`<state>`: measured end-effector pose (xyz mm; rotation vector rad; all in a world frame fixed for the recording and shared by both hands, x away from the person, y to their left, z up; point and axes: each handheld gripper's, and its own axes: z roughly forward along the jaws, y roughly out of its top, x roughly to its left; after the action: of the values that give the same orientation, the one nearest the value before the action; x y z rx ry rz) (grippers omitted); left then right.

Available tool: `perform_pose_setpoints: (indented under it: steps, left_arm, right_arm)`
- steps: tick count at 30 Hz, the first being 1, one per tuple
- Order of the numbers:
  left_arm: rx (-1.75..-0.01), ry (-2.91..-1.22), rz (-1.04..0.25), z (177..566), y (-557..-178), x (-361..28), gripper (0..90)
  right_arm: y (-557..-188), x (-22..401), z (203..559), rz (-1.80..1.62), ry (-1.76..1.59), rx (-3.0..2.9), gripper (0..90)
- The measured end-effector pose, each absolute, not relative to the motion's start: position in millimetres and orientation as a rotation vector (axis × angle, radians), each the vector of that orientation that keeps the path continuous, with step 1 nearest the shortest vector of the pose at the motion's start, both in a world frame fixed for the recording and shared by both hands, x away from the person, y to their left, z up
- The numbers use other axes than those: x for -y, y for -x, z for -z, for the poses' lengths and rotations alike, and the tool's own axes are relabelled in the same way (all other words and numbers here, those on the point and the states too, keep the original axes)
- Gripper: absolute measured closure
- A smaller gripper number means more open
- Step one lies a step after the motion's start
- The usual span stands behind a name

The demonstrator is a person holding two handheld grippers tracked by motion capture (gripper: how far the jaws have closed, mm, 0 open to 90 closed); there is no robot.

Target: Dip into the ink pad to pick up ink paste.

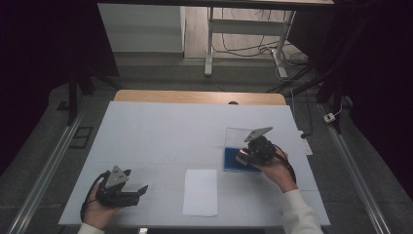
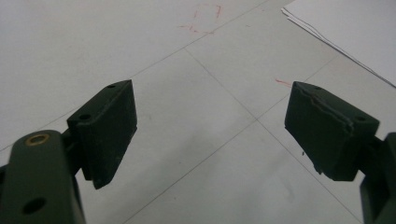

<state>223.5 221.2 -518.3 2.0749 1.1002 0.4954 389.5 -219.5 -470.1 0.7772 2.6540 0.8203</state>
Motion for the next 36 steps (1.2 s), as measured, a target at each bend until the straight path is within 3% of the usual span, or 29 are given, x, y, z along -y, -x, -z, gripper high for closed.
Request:
perform_pose_setpoints:
  steps: [36]
  left_arm:
    - [-1.107,-2.083,-0.492,519.5,-222.7,-219.7,17.1]
  right_arm:
    - [-387.8,217.9,476.6,-0.804,-0.8,-2.638,70.1]
